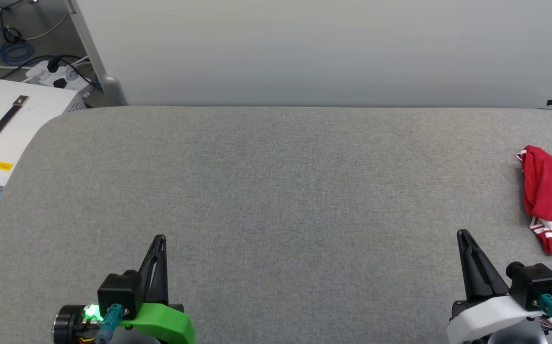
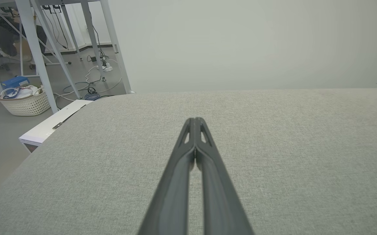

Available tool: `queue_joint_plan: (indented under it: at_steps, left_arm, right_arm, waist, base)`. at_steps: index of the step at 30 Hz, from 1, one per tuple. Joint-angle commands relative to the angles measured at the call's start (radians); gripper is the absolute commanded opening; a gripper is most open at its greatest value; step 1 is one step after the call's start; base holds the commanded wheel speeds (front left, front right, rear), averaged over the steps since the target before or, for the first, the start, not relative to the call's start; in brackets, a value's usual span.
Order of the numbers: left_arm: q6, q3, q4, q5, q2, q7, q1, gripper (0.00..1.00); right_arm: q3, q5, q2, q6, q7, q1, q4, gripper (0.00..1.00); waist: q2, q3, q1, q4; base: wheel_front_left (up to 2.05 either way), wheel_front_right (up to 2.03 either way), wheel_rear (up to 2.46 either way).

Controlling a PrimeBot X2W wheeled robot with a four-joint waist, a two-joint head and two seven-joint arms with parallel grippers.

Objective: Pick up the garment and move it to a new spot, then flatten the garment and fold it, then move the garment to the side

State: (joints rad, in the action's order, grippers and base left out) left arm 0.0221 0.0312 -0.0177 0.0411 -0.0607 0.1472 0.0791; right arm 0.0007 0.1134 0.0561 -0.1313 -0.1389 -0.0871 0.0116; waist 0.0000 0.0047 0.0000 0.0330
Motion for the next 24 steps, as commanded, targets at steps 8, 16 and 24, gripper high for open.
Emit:
queue_joint_plan:
  at_steps: [8,16,24]
  left_arm:
    - [-0.006,-0.005,0.007,-0.012,0.005,-0.021,-0.029,0.00]
    - [-0.008,-0.009,0.008,-0.016,0.006,-0.037,-0.036,0.00]
    - [-0.010,-0.012,0.009,-0.020,0.006,-0.053,-0.042,0.00]
  right_arm:
    - [-0.001,-0.020,-0.002,0.000,0.019,0.027,-0.003,0.00]
    - [-0.001,-0.032,-0.003,0.000,0.035,0.034,-0.004,0.00]
    - [-0.001,-0.044,-0.003,0.000,0.050,0.042,-0.005,0.00]
  waist:
    - [0.0000,-0.001,0.0000,-0.004]
    - [0.0000,-0.001,0.0000,-0.008]
    - [0.0000,-0.002,0.0000,-0.011]
  base:
    - [0.00,0.00,0.00]
    - [0.00,0.00,0.00]
    - [0.00,0.00,0.00]
